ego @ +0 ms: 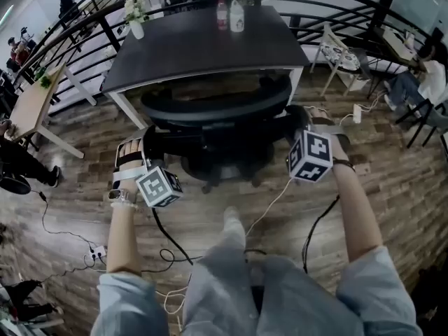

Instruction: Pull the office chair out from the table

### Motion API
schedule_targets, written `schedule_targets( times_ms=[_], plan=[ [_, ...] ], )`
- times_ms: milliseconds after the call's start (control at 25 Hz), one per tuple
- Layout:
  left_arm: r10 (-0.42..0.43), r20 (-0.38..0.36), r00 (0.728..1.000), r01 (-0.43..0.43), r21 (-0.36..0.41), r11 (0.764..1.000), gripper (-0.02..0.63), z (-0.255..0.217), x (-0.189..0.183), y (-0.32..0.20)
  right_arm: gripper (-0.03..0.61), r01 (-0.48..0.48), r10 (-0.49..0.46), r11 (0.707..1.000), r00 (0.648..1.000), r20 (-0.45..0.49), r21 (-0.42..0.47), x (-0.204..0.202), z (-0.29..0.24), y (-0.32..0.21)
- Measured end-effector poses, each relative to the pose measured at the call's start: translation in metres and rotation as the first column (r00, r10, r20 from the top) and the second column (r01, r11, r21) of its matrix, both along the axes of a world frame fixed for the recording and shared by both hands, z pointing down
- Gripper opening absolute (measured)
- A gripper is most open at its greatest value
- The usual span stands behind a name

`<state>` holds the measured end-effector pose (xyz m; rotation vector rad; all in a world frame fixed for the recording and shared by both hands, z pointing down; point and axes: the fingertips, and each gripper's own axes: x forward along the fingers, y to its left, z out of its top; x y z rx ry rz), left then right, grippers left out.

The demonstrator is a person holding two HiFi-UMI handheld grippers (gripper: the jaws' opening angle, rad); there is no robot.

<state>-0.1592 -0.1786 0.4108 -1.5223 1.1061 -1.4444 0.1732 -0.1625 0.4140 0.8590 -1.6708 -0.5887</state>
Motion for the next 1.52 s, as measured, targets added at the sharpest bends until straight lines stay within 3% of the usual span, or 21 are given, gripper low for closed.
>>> schedule_targets(
  times_ms=[240, 640, 1280, 1520],
  plan=[
    [0.010, -0.030, 1.000, -0.010, 0.013, 1.000, 0.212, -0.003, 0.000, 0.039, 0.212, -0.011, 0.011, 1.000, 1.000, -0.002, 0.025, -0.002, -0.002, 0.046],
    [0.035, -0.009, 0.999, -0.035, 0.061, 0.998, 0.207, 0.011, -0.015, 0.097, 0.210, -0.024, 0.024, 0.999, 1.000, -0.007, 0.046, -0.022, 0.014, 0.125],
    [0.049, -0.065, 0.997, -0.044, 0.078, 0.996, 0.213, -0.006, 0.001, 0.122, 0.210, -0.032, 0.035, 0.995, 0.999, -0.029, 0.097, -0.005, -0.002, 0.149],
    [0.045, -0.140, 0.989, -0.033, 0.082, 0.996, 0.227, -0.007, 0.002, 0.121, 0.212, -0.027, 0.030, 0.991, 0.999, -0.026, 0.130, -0.006, -0.004, 0.145]
  ],
)
